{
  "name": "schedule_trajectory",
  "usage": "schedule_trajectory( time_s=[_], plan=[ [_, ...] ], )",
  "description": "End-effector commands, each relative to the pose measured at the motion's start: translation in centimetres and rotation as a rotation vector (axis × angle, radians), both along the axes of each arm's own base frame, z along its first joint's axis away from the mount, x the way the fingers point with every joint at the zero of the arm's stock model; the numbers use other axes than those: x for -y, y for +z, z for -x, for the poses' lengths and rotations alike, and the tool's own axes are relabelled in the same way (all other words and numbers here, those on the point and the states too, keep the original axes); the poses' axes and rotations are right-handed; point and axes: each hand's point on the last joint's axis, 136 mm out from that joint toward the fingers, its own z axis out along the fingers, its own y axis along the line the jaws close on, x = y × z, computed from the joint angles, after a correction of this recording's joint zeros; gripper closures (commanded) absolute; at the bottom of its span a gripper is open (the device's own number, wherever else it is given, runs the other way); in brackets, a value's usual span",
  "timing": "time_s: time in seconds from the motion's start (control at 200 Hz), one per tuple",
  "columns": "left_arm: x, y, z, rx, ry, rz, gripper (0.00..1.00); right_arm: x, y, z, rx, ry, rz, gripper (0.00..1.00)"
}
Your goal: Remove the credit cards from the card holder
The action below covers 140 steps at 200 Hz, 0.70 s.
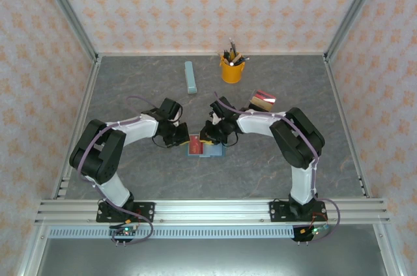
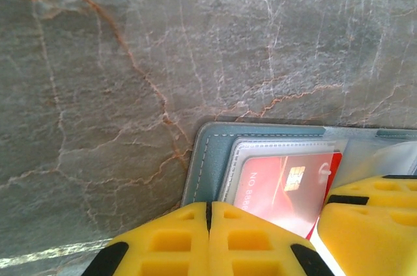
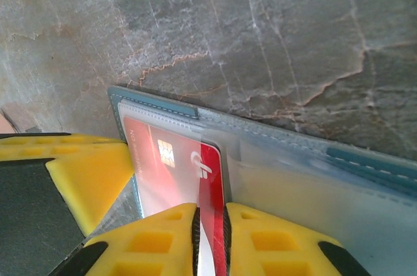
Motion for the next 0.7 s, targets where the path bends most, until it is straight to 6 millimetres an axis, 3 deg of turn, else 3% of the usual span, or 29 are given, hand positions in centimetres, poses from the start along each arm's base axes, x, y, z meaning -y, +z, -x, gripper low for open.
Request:
schedule_trajectory(
  time_s=[0.0,0.475,0.696],
  plan=[
    [-0.3,-2.2,1.6,-0.062,-0.009,-0.023,0.95,-0.2,-1.2,0.5,-0.013,0.023,0.042,0.81],
    [-0.5,-2.8,2.2,-0.077,-0.004,-0.034,0.98,-1.3,0.6,0.0,0.001,-0.006,-0.087,0.81],
    [-0.8,-2.7,2.4,-0.074,0.005,-0.048,0.99,0.8,0.0,-1.1,0.025,-0.101,0.005,0.82]
  ],
)
